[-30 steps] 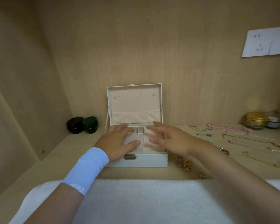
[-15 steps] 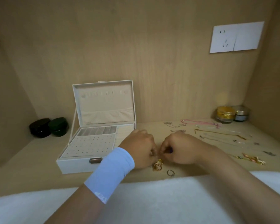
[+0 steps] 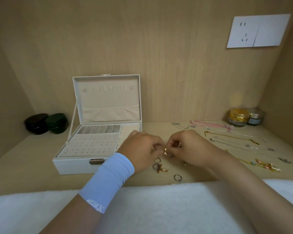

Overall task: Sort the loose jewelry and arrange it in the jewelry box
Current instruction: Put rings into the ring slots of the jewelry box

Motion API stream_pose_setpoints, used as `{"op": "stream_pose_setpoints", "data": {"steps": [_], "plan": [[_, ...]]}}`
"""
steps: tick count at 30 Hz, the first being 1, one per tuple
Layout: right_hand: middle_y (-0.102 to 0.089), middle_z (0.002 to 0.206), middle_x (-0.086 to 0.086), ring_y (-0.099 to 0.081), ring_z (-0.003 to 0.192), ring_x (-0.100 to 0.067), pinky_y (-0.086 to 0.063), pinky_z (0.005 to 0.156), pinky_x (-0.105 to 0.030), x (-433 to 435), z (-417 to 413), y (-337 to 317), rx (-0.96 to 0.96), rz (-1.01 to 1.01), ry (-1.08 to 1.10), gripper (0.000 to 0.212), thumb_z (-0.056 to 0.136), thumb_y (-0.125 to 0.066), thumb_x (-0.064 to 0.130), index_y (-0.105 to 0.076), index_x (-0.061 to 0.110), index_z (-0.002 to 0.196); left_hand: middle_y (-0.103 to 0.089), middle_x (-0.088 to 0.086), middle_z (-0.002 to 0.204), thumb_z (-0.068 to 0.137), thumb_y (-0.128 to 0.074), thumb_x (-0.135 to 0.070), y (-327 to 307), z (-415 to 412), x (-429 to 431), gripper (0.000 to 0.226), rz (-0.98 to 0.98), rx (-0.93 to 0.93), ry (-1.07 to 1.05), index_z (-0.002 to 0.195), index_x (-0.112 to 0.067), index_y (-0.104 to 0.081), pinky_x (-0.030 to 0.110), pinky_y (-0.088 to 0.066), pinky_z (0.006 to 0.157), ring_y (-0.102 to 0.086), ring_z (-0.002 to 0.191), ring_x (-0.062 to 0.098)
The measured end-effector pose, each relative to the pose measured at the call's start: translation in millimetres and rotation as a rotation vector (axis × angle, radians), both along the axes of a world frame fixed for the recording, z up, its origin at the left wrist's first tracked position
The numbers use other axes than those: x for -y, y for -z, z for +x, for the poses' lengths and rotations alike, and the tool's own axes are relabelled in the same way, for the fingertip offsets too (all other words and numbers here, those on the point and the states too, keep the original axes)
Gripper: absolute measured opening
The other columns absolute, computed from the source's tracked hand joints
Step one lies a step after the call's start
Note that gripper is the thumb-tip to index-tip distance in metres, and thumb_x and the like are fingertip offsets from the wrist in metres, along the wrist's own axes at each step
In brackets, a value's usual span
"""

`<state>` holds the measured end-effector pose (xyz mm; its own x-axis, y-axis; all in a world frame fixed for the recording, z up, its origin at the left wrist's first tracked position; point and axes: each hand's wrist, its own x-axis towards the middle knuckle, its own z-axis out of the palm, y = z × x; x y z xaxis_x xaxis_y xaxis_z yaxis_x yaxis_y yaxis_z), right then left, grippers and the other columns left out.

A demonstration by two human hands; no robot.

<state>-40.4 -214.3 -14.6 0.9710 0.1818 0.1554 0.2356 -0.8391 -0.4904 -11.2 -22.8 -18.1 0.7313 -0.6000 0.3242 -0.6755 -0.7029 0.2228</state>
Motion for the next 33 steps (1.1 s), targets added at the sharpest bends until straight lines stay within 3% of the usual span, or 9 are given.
{"op": "stream_pose_setpoints", "data": {"steps": [3, 5, 10, 13, 17, 20, 23, 26, 33], "plan": [[-0.072, 0.068, -0.002, -0.055, 0.046, -0.006, -0.045, 0.046, -0.020, -3.9, -5.3, -9.3, -0.018, 0.379, 0.054, 0.007, 0.087, -0.076, 0.018, -0.076, 0.018, 0.080, -0.072, -0.018, 0.085, 0.086, -0.071, -0.034, -6.0, 1.1, -5.3, 0.018, -0.302, -0.205, -0.039, 0.103, -0.036, -0.067, 0.027, -0.047, 0.092, -0.062, 0.088, 0.001], [-0.070, 0.069, -0.008, -0.052, 0.042, -0.009, -0.042, 0.044, -0.022, -11.1, -6.2, -14.1, -0.018, 0.543, 0.062, 0.004, 0.086, -0.079, 0.016, -0.076, 0.013, 0.083, -0.072, -0.017, 0.076, 0.084, -0.075, -0.028, -11.7, 2.2, -8.7, 0.013, -0.456, -0.318, -0.036, 0.094, -0.033, -0.069, 0.028, -0.052, 0.084, -0.063, 0.078, 0.000], [-0.074, 0.079, -0.012, -0.048, 0.042, -0.010, -0.039, 0.042, -0.018, -34.7, 12.1, -30.9, -0.006, 0.643, 0.019, 0.013, 0.082, -0.081, 0.013, -0.075, 0.010, 0.093, -0.074, -0.004, 0.073, 0.081, -0.079, -0.017, -25.2, 12.7, -31.1, 0.013, -0.663, -0.363, -0.054, 0.088, -0.025, -0.072, 0.021, -0.050, 0.072, -0.060, 0.064, 0.004], [-0.074, 0.078, -0.007, -0.049, 0.043, -0.007, -0.042, 0.046, -0.020, -54.4, 31.7, -40.9, 0.040, 0.569, -0.048, 0.014, 0.083, -0.080, 0.012, -0.076, 0.011, 0.097, -0.074, -0.006, 0.072, 0.078, -0.081, -0.017, -30.6, 23.3, -49.3, 0.015, -0.682, -0.302, -0.131, 0.084, -0.026, -0.071, 0.013, -0.045, 0.070, -0.063, 0.066, 0.001], [-0.073, 0.071, 0.005, -0.056, 0.051, 0.002, -0.045, 0.057, -0.017, -78.6, 53.0, -41.0, 0.088, 0.374, -0.087, 0.007, 0.079, -0.085, 0.022, -0.081, 0.022, 0.084, -0.074, -0.007, 0.072, 0.076, -0.083, -0.016, -31.4, 32.7, -74.5, 0.013, -0.653, -0.318, -0.182, 0.083, -0.024, -0.075, 0.014, -0.049, 0.077, -0.069, 0.073, 0.001], [-0.075, 0.076, 0.007, -0.066, 0.068, -0.002, -0.057, 0.070, -0.026, -87.3, 60.0, -31.6, 0.039, 0.295, -0.095, 0.013, 0.073, -0.089, 0.028, -0.080, 0.024, 0.081, -0.075, -0.010, 0.074, 0.074, -0.084, -0.015, -25.3, 35.7, -88.2, 0.014, -0.584, -0.355, -0.184, 0.083, -0.025, -0.078, 0.012, -0.049, 0.077, -0.070, 0.075, 0.001], [-0.075, 0.077, 0.009, -0.070, 0.074, -0.004, -0.060, 0.078, -0.030, -87.6, 59.0, -21.9, -0.003, 0.247, -0.106, 0.012, 0.074, -0.088, 0.026, -0.080, 0.025, 0.081, -0.074, -0.016, 0.074, 0.074, -0.085, -0.016, -20.8, 36.1, -91.5, 0.014, -0.482, -0.351, -0.174, 0.083, -0.026, -0.080, 0.002, -0.044, 0.069, -0.066, 0.072, -0.006], [-0.074, 0.079, 0.012, -0.067, 0.071, 0.000, -0.059, 0.076, -0.032, -84.9, 58.4, -19.2, 0.014, 0.195, -0.108, 0.010, 0.075, -0.087, 0.027, -0.079, 0.028, 0.082, -0.071, -0.021, 0.072, 0.075, -0.084, -0.019, -20.7, 35.7, -91.0, 0.012, -0.426, -0.346, -0.170, 0.082, -0.028, -0.080, 0.000, -0.041, 0.067, -0.063, 0.071, -0.009], [-0.074, 0.083, 0.015, -0.057, 0.062, 0.010, -0.041, 0.063, -0.016, -83.4, 58.1, -20.7, -0.011, 0.091, -0.129, 0.002, 0.082, -0.080, 0.029, -0.080, 0.031, 0.082, -0.069, -0.019, 0.076, 0.082, -0.077, -0.031, -21.3, 32.6, -89.3, 0.005, -0.282, -0.301, -0.179, 0.083, -0.035, -0.079, 0.012, -0.047, 0.074, -0.062, 0.077, -0.004]]}}
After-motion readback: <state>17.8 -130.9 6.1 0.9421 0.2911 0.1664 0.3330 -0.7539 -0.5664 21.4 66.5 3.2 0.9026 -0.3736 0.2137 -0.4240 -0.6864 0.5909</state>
